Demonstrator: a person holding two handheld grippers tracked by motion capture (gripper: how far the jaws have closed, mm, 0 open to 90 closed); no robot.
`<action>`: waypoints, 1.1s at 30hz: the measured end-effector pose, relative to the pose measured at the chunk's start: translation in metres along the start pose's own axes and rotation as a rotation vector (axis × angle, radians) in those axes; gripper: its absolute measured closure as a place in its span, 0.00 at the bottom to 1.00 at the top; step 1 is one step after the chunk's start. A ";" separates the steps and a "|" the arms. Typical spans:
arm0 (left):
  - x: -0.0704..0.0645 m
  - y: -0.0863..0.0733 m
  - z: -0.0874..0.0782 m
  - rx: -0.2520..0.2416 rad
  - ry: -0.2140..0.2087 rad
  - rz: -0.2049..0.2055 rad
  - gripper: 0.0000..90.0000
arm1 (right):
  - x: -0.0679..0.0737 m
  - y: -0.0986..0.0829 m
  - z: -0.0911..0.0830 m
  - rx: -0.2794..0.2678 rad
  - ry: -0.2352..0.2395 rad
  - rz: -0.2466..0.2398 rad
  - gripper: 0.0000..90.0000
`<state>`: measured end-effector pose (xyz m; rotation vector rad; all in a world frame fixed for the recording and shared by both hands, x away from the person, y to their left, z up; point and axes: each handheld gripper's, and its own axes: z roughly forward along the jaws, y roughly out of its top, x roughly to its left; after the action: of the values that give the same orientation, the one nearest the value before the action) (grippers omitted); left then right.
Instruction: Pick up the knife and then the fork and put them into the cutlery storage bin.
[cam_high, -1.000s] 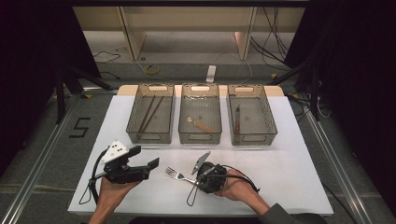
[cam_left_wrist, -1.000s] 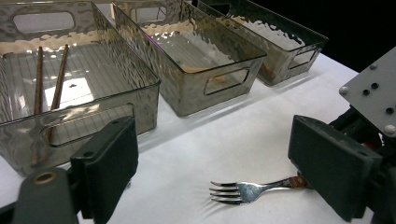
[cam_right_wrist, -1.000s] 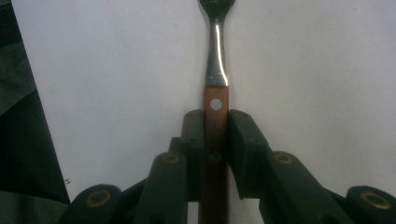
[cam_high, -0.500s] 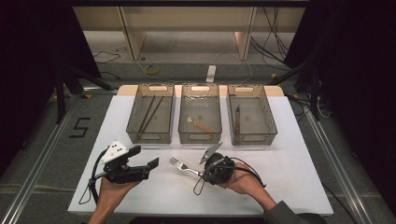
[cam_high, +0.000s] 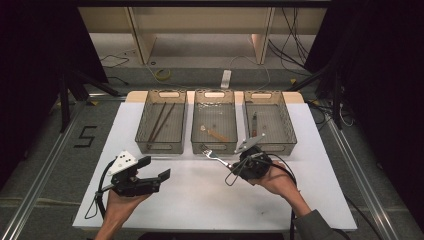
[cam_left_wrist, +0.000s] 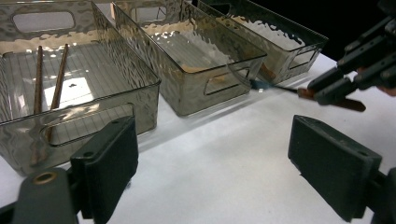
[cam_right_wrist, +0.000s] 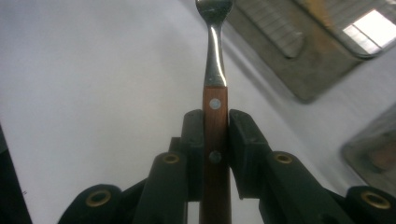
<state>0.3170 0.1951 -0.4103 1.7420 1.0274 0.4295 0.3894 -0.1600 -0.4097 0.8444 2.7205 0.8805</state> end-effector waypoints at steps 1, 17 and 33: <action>0.000 0.000 0.000 0.001 0.000 0.000 0.17 | -0.003 -0.001 -0.003 -0.009 -0.007 0.010 0.86; 0.001 0.000 -0.001 -0.001 0.002 0.001 0.17 | -0.042 -0.011 -0.038 -0.097 -0.092 0.119 0.86; 0.002 -0.001 -0.002 -0.003 0.010 -0.003 0.17 | -0.077 -0.005 -0.050 -0.149 -0.156 0.186 0.86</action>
<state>0.3157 0.1981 -0.4108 1.7369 1.0358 0.4379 0.4354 -0.2306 -0.3737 1.0984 2.4396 0.9927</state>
